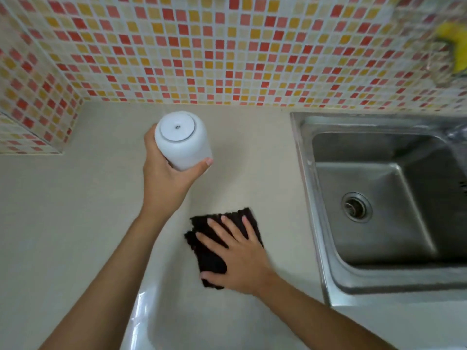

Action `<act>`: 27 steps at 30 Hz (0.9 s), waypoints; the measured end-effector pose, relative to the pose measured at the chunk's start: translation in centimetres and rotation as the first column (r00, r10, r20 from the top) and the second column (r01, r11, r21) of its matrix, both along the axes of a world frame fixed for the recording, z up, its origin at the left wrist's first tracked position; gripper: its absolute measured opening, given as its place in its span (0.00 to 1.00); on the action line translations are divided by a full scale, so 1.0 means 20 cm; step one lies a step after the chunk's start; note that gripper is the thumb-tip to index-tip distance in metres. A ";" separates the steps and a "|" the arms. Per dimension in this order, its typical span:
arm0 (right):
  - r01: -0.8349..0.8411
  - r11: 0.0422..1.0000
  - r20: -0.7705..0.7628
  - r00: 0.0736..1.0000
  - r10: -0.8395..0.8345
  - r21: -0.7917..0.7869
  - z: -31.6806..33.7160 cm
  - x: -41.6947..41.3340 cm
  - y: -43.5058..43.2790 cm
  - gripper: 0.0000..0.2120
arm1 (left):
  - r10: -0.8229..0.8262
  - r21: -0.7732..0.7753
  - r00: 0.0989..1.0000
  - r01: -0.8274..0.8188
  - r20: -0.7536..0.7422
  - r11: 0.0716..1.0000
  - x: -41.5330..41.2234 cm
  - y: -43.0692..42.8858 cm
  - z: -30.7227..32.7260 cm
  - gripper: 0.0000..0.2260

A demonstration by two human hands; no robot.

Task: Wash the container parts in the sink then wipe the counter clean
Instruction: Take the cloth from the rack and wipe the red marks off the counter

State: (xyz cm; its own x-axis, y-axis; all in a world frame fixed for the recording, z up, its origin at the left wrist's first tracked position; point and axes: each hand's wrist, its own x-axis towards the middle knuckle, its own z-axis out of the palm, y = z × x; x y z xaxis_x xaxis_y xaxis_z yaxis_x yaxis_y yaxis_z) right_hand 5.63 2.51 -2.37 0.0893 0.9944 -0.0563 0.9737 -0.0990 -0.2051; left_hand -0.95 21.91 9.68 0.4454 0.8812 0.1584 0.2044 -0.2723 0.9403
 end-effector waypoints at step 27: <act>0.500 0.865 0.030 0.866 -0.499 -0.049 0.02 0.28 -0.14 0.36 | -0.075 -0.072 0.997 0.074 -0.017 0.995 0.18 -0.09 -0.19 0.41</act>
State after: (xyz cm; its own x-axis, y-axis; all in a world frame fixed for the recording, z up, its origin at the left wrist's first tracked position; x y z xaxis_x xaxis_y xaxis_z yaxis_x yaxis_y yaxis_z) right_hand 11.15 -0.32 -2.06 0.5746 0.8121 -0.1018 0.7941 -0.5833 -0.1705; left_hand 2.69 20.03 5.92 0.5127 0.8542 0.0870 0.2047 -0.2200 0.9538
